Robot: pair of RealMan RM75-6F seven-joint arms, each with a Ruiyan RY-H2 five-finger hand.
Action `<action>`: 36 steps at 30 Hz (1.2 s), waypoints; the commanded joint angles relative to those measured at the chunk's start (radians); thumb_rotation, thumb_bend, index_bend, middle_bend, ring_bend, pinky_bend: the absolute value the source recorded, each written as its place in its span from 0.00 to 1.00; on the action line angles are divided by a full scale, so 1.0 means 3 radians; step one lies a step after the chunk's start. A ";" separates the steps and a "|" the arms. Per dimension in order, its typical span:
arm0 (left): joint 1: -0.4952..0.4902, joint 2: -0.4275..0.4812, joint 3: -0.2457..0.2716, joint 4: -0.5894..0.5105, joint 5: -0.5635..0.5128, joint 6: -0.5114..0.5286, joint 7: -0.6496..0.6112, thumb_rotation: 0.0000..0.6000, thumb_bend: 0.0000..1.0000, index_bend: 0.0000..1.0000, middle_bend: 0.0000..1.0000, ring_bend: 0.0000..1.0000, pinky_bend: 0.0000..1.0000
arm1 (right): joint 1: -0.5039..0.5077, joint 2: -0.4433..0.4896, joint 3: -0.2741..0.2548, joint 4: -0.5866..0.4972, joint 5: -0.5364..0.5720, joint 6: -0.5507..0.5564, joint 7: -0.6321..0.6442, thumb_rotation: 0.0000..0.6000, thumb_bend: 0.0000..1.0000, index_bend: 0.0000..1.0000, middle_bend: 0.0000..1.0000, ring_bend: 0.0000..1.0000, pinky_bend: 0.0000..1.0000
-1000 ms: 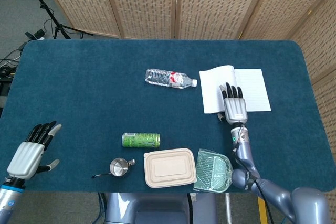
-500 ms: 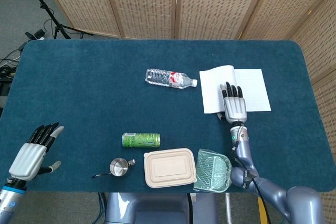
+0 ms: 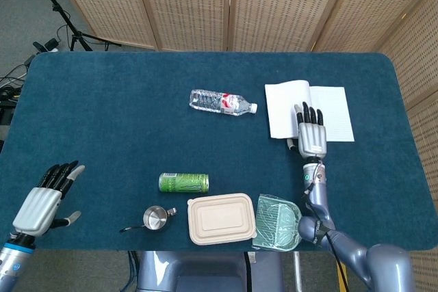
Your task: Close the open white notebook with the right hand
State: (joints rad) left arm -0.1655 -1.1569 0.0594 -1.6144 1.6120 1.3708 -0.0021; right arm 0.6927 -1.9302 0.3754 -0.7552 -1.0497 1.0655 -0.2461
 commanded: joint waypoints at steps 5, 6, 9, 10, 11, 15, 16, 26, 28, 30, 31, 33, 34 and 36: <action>0.0001 -0.0004 0.0004 -0.0004 0.0011 0.0010 0.0003 1.00 0.19 0.00 0.00 0.00 0.00 | -0.0033 -0.0009 0.0065 -0.0005 0.0062 0.0046 0.0016 1.00 0.41 0.00 0.00 0.00 0.00; 0.0002 -0.0005 0.0005 -0.0004 0.0013 0.0012 0.0002 1.00 0.19 0.00 0.00 0.00 0.00 | -0.0039 -0.0009 0.0075 -0.0011 0.0072 0.0059 0.0011 1.00 0.41 0.00 0.00 0.00 0.00; 0.0003 -0.0005 0.0006 -0.0004 0.0018 0.0020 0.0000 1.00 0.19 0.00 0.00 0.00 0.00 | -0.0051 -0.0017 0.0118 -0.0019 0.0106 0.0118 -0.0006 1.00 0.41 0.00 0.00 0.00 0.00; 0.0004 -0.0006 0.0006 -0.0005 0.0021 0.0024 -0.0002 1.00 0.19 0.00 0.00 0.00 0.00 | -0.0054 -0.0019 0.0133 -0.0026 0.0116 0.0138 -0.0007 1.00 0.41 0.00 0.00 0.00 0.00; 0.0004 -0.0006 0.0006 -0.0004 0.0024 0.0026 -0.0004 1.00 0.19 0.00 0.00 0.00 0.00 | -0.0057 -0.0020 0.0148 -0.0033 0.0125 0.0159 -0.0008 1.00 0.41 0.00 0.00 0.00 0.00; 0.0003 -0.0009 0.0013 -0.0002 0.0030 0.0023 -0.0004 1.00 0.19 0.00 0.00 0.00 0.00 | -0.0074 -0.0032 0.0229 -0.0071 0.0155 0.0331 -0.0023 1.00 0.41 0.00 0.00 0.00 0.00; 0.0003 -0.0009 0.0015 -0.0003 0.0032 0.0023 -0.0004 1.00 0.19 0.00 0.00 0.00 0.00 | -0.0078 -0.0037 0.0250 -0.0075 0.0162 0.0371 -0.0018 1.00 0.41 0.00 0.00 0.00 0.00; 0.0010 -0.0003 0.0032 -0.0021 0.0078 0.0055 -0.0011 1.00 0.19 0.00 0.00 0.00 0.00 | -0.0087 -0.0002 0.0460 -0.0162 0.0202 0.0639 0.0158 1.00 0.41 0.00 0.00 0.00 0.00; 0.0011 -0.0003 0.0034 -0.0020 0.0083 0.0057 -0.0012 1.00 0.19 0.00 0.00 0.00 0.00 | -0.0080 0.0006 0.0480 -0.0160 0.0185 0.0696 0.0172 1.00 0.41 0.00 0.00 0.00 0.00; 0.0011 -0.0001 0.0038 -0.0021 0.0089 0.0058 -0.0015 1.00 0.19 0.00 0.00 0.00 0.00 | -0.0072 0.0011 0.0513 -0.0151 0.0189 0.0752 0.0164 1.00 0.41 0.00 0.00 0.00 0.00; 0.0011 -0.0001 0.0039 -0.0021 0.0093 0.0062 -0.0018 1.00 0.19 0.00 0.00 0.00 0.00 | -0.0066 0.0012 0.0534 -0.0140 0.0197 0.0783 0.0150 1.00 0.41 0.00 0.00 0.00 0.00; 0.0012 0.0001 0.0042 -0.0023 0.0102 0.0068 -0.0022 1.00 0.19 0.00 0.00 0.00 0.00 | -0.0058 0.0015 0.0568 -0.0120 0.0221 0.0825 0.0110 1.00 0.41 0.00 0.00 0.00 0.00; 0.0012 0.0001 0.0043 -0.0022 0.0104 0.0069 -0.0024 1.00 0.19 0.00 0.00 0.00 0.00 | -0.0055 0.0015 0.0584 -0.0111 0.0232 0.0846 0.0093 1.00 0.41 0.00 0.00 0.00 0.00; 0.0012 0.0002 0.0046 -0.0023 0.0110 0.0069 -0.0025 1.00 0.19 0.00 0.00 0.00 0.00 | -0.0049 0.0019 0.0609 -0.0103 0.0252 0.0875 0.0061 1.00 0.41 0.00 0.00 0.00 0.00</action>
State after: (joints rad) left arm -0.1619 -1.1564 0.0732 -1.6213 1.6448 1.3916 -0.0096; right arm 0.6764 -1.9256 0.5544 -0.7879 -0.9776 1.3243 -0.2234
